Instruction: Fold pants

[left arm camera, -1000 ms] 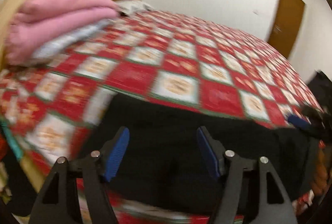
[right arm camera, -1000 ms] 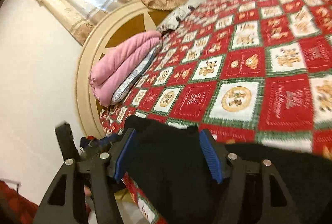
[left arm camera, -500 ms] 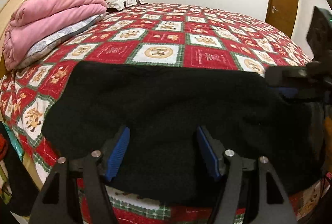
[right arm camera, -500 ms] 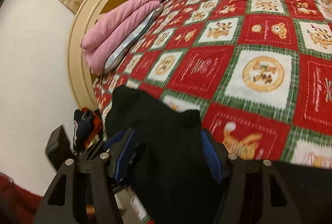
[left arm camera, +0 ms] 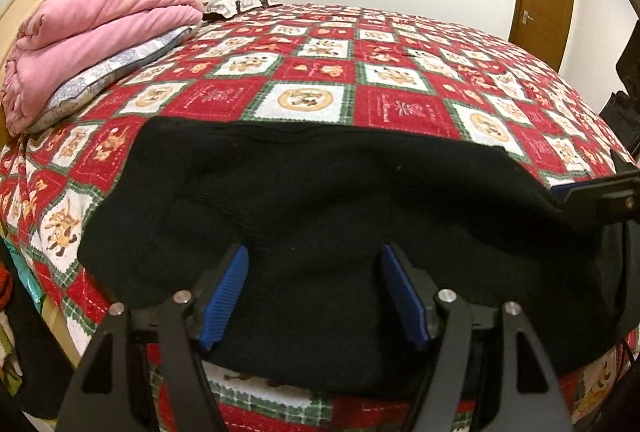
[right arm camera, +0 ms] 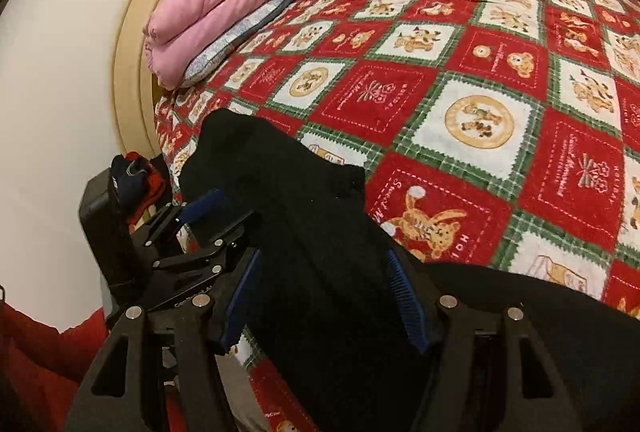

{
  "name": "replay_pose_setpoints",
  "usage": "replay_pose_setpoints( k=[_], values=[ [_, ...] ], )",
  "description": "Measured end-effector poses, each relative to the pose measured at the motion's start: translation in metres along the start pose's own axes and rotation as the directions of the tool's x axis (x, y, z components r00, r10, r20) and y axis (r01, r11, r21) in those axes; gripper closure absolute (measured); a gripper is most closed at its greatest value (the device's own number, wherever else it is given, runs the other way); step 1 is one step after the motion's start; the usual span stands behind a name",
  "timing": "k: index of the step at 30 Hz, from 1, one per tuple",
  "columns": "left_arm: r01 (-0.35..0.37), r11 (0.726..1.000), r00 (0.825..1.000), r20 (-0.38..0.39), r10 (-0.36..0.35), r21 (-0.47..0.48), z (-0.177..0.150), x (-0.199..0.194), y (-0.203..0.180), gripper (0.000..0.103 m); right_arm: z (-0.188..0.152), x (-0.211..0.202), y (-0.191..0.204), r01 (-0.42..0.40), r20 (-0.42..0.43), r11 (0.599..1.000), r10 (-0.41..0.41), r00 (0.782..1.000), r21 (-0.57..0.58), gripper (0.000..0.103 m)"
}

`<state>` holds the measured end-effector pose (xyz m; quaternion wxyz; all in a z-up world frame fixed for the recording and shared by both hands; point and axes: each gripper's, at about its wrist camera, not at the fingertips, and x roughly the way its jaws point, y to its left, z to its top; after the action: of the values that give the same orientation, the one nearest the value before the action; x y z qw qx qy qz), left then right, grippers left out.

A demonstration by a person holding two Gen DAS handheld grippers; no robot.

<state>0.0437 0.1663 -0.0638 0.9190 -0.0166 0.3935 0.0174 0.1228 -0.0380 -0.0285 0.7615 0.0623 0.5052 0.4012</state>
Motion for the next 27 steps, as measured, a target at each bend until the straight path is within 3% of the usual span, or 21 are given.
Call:
replay_pose_setpoints(
  k=[7, 10, 14, 17, 23, 25, 26, 27],
  values=[
    [-0.003, 1.000, 1.000, -0.002, 0.003, -0.001, 0.000, 0.000, 0.000, 0.030, 0.018, 0.000, 0.013, -0.128, 0.044, 0.991, 0.129, 0.991, -0.032, 0.038],
    [-0.001, 1.000, 1.000, -0.006, 0.001, -0.003, 0.000, 0.001, 0.001, 0.030, 0.024, 0.013, 0.007, -0.122, 0.014, 0.993, 0.122, 0.992, 0.008, 0.038],
    [0.000, 1.000, 1.000, -0.004, 0.000, -0.004, 0.000, 0.001, 0.001, 0.029, 0.025, 0.025, 0.000, -0.168, -0.028, 0.984, 0.169, 0.985, 0.055, 0.038],
    [0.002, 1.000, 1.000, -0.005, -0.002, -0.003, 0.000, 0.001, 0.002, 0.029, 0.025, 0.023, -0.001, -0.135, -0.022, 0.990, 0.136, 0.990, 0.049, 0.038],
    [0.001, 1.000, 1.000, -0.006, -0.001, -0.006, 0.000, 0.001, 0.001, 0.029, 0.042, 0.012, -0.025, -0.070, 0.124, 0.993, 0.058, 0.991, 0.097, 0.038],
    [0.000, 1.000, 1.000, -0.005, 0.000, -0.005, 0.000, 0.001, 0.001, 0.029, 0.047, 0.024, -0.034, -0.031, 0.111, 0.993, 0.019, 0.994, 0.112, 0.051],
    [-0.001, 1.000, 1.000, -0.005, 0.000, -0.004, 0.000, 0.001, 0.001, 0.029, 0.047, 0.031, -0.037, -0.024, 0.089, 0.993, 0.014, 0.996, 0.117, 0.071],
    [0.000, 1.000, 1.000, -0.006, 0.000, -0.005, 0.000, 0.001, 0.001, 0.029, 0.048, 0.039, -0.039, -0.016, 0.055, 0.993, 0.010, 0.998, 0.121, 0.079]
  ],
)
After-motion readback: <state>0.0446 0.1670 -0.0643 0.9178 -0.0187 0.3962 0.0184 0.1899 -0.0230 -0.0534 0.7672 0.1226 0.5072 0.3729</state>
